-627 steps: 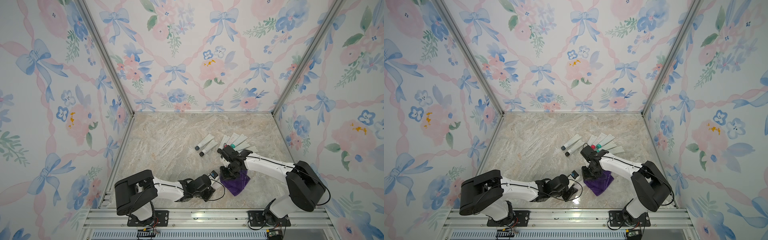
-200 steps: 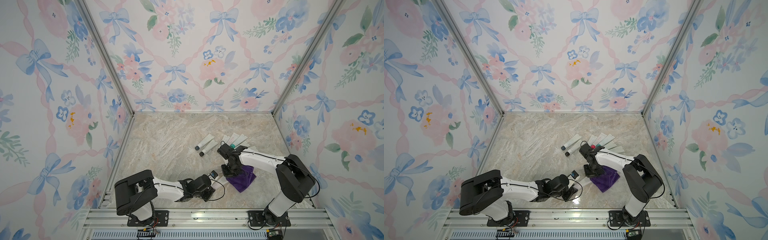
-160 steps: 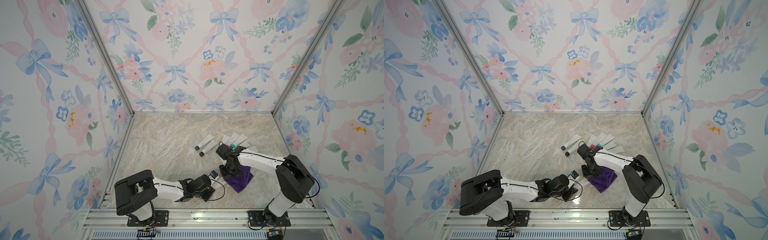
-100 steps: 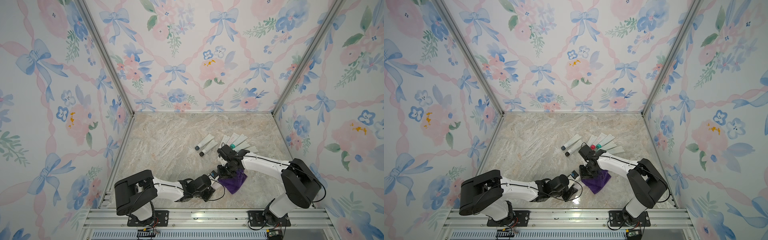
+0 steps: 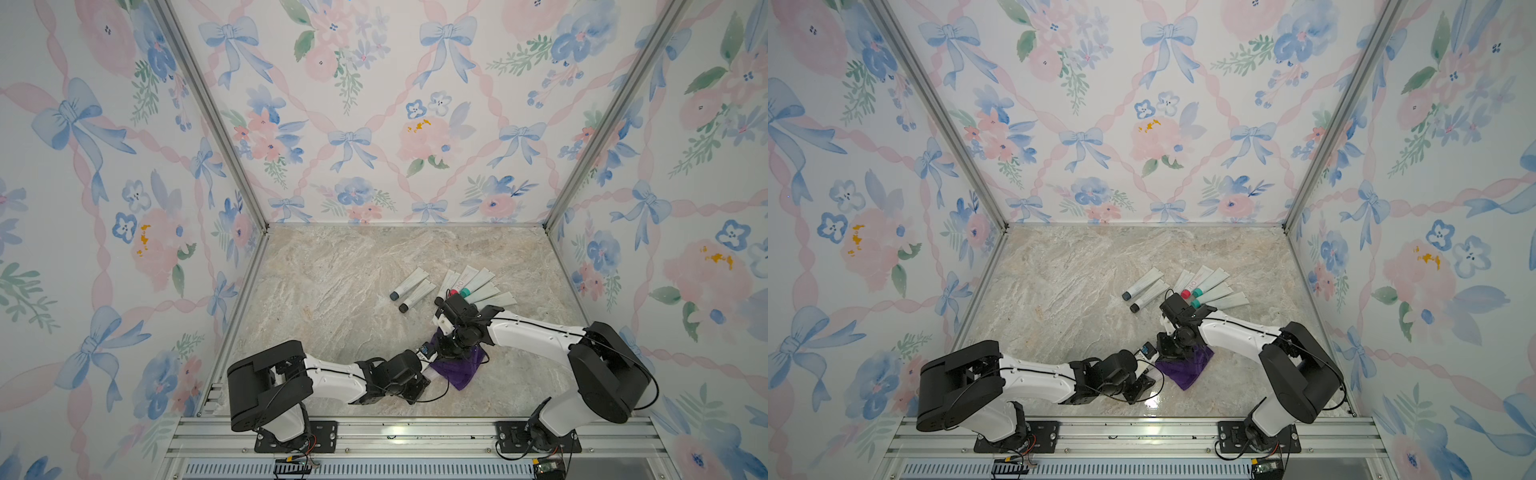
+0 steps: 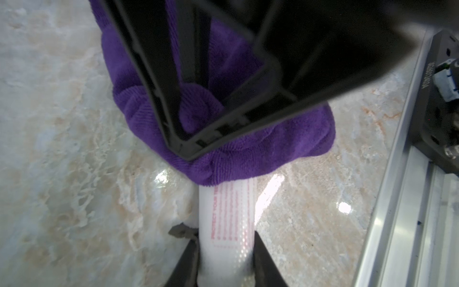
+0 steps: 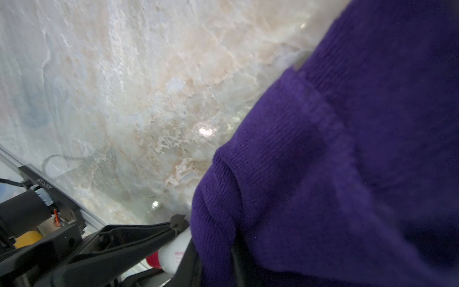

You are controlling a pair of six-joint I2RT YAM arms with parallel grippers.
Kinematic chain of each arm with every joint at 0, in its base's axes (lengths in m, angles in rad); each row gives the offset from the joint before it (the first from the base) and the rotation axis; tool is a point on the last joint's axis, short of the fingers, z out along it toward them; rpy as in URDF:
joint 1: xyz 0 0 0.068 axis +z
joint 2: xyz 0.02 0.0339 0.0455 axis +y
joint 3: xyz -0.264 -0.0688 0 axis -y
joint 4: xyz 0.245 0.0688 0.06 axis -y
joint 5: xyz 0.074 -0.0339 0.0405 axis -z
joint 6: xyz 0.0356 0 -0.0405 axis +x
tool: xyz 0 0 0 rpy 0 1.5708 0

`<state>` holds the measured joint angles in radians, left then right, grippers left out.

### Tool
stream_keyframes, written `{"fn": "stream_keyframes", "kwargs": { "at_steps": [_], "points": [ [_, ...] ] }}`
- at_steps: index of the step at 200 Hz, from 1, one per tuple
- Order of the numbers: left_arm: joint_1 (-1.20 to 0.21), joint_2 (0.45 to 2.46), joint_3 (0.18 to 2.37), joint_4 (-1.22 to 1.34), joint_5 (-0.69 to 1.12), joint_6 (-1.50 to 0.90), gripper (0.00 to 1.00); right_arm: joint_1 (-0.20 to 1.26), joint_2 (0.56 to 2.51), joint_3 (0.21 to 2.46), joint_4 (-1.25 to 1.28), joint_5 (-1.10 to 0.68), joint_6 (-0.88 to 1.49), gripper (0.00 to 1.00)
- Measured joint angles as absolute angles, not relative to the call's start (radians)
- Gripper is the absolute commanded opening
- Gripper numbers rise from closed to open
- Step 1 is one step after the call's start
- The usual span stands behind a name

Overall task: Wipe the surface of the toothpaste tube
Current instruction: Wipe the dirt from the toothpaste tube.

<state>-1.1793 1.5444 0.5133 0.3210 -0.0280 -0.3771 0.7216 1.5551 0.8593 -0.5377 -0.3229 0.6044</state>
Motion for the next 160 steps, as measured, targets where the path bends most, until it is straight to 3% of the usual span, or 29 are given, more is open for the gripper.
{"fn": "stream_keyframes", "kwargs": {
  "at_steps": [73, 160],
  "points": [
    [-1.179, 1.549, 0.514, 0.329, -0.024, -0.369, 0.31, 0.661, 1.555, 0.880, -0.685, -0.156, 0.538, 0.20],
    [-1.180, 1.549, 0.514, 0.326, -0.025, -0.366, 0.31, 0.820, 1.433, 0.778, -0.553, -0.139, 0.685, 0.20]
  ]
}}
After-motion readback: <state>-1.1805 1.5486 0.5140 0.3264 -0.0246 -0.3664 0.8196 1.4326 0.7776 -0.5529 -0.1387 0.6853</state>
